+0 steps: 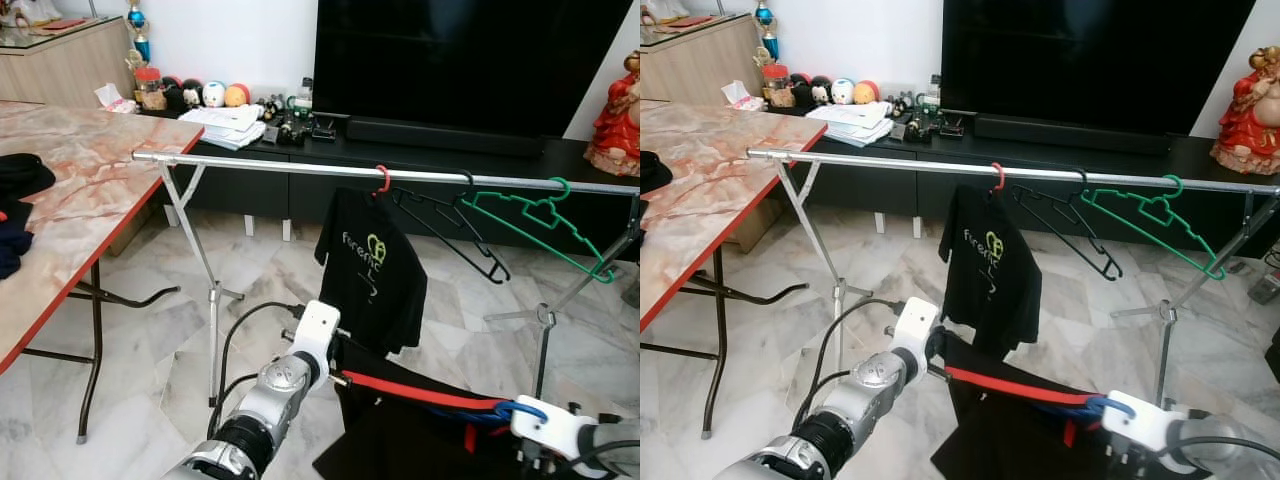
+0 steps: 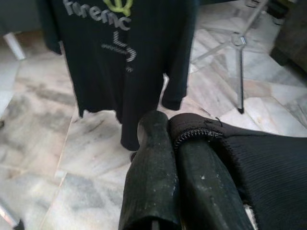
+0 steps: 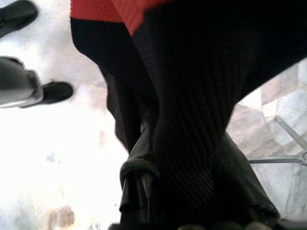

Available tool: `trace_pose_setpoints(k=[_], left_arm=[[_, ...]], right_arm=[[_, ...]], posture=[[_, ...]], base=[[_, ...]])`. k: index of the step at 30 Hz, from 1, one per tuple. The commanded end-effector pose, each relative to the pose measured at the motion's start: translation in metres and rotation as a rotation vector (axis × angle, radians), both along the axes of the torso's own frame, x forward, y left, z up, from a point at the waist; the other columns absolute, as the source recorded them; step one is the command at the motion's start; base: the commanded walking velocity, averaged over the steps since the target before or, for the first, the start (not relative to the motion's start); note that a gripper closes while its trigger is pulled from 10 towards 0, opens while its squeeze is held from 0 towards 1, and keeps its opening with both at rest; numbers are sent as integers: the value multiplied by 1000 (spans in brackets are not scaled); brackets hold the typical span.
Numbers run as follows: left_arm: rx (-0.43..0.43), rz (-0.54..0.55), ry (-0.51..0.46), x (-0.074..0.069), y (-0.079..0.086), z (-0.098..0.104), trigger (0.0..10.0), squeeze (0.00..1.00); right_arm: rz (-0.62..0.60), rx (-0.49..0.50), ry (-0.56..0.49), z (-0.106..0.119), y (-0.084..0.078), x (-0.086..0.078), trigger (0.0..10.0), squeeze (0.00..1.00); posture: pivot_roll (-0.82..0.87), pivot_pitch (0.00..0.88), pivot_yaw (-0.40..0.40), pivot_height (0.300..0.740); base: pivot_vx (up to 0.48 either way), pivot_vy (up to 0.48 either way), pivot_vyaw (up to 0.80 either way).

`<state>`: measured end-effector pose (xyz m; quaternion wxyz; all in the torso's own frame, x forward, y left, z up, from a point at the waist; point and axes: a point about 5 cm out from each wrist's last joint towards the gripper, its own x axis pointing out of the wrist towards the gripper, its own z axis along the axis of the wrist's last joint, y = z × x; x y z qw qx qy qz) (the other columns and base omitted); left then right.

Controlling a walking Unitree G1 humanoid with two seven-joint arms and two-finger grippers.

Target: Hang hanger

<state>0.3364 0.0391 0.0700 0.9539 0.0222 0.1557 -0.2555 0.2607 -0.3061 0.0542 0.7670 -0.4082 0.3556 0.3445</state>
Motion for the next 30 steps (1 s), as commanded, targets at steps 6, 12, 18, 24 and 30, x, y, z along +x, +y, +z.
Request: trace_pose_setpoints(k=[6,12,18,24,30], left_arm=[[54,-169,-15,-6,-12,5,0,0],[-22,-319,-32,-15,-24,19,0,0],[-59,-352,-92,-12,-25,40,0,0],[-125,-388,-144,-14,-25,64,0,0],[-148,-544,-180,-30,-29,75,0,0]], right_arm=[[-58,162,-129,16,26,26,0,0],[-51,123,-115,17,45,36,0,0],[-41,27,-82,14,49,38,0,0],[-62,-26,-76,14,50,40,0,0],[-191,-24,-160,19,50,54,0,0]], posture=[[-44,0,-24,740],[-29,0,-24,740],[-24,0,-27,740],[-11,0,-33,740],[1,0,-37,740]], base=[[0,0,0],[0,0,0],[0,0,0],[0,0,0],[0,0,0]])
